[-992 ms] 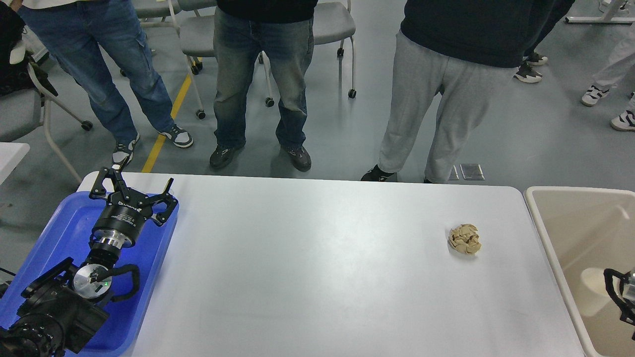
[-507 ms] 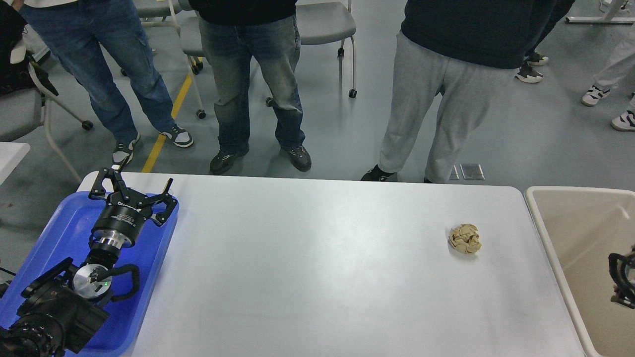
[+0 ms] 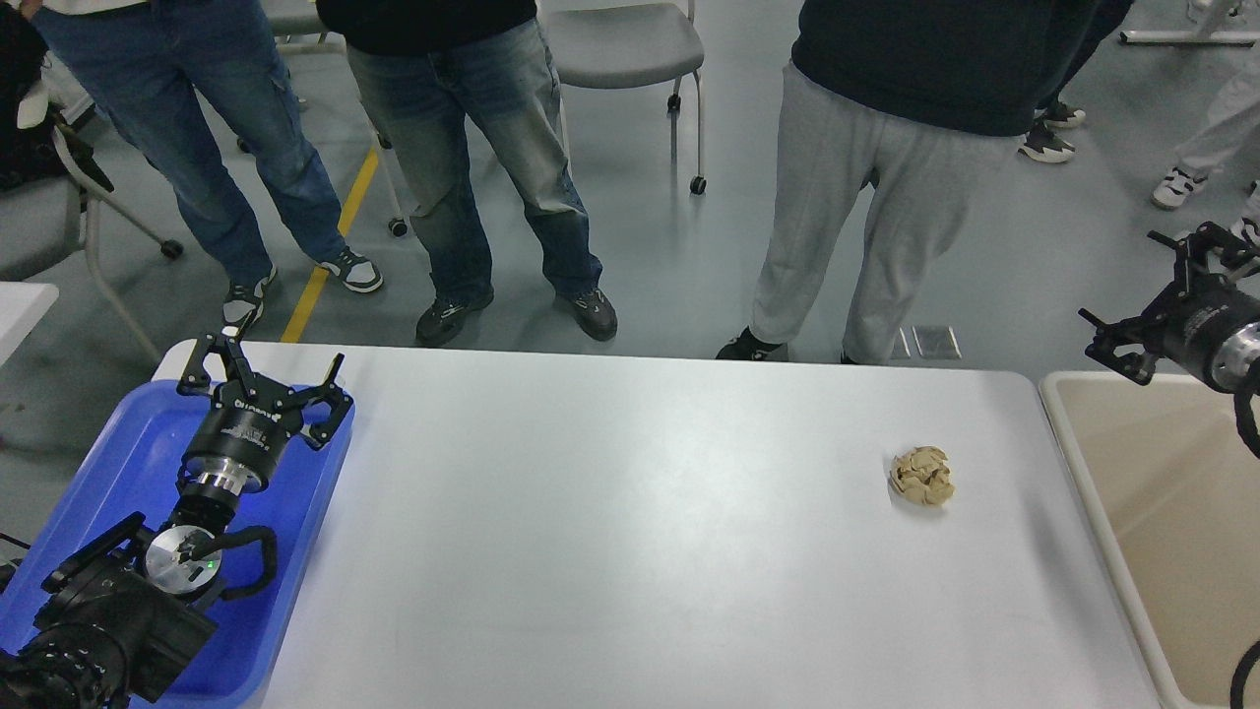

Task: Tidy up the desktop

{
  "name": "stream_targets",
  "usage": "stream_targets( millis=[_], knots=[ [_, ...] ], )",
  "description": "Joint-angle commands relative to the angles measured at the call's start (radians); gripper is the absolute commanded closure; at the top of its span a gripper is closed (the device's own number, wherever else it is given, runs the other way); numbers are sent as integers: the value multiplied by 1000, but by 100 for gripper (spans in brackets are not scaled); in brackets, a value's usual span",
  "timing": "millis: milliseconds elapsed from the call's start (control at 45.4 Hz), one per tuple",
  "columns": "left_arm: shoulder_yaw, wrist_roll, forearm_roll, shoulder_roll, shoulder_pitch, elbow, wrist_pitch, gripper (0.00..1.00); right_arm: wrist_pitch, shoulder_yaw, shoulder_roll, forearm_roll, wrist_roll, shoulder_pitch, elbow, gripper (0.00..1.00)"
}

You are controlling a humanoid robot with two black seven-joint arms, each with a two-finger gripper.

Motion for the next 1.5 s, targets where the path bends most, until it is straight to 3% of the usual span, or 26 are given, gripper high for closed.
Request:
stream_targets(
  millis=[0,507,661,882,1477],
  knots=[
    [-1,0,-1,0,0,0,0,0,170,102,50,42,78,-11,228,0],
    [1,0,1,0,0,0,0,0,266,141,452,125,78,-77,247,0],
    [-1,0,1,0,0,0,0,0,350,132,555,124,78,-106,127,0],
    [-1,0,1,0,0,0,0,0,479,125,600,124,78,-139,-18,0],
    [-1,0,1,0,0,0,0,0,477,114,601,122,80,-176,-141,0]
  ],
)
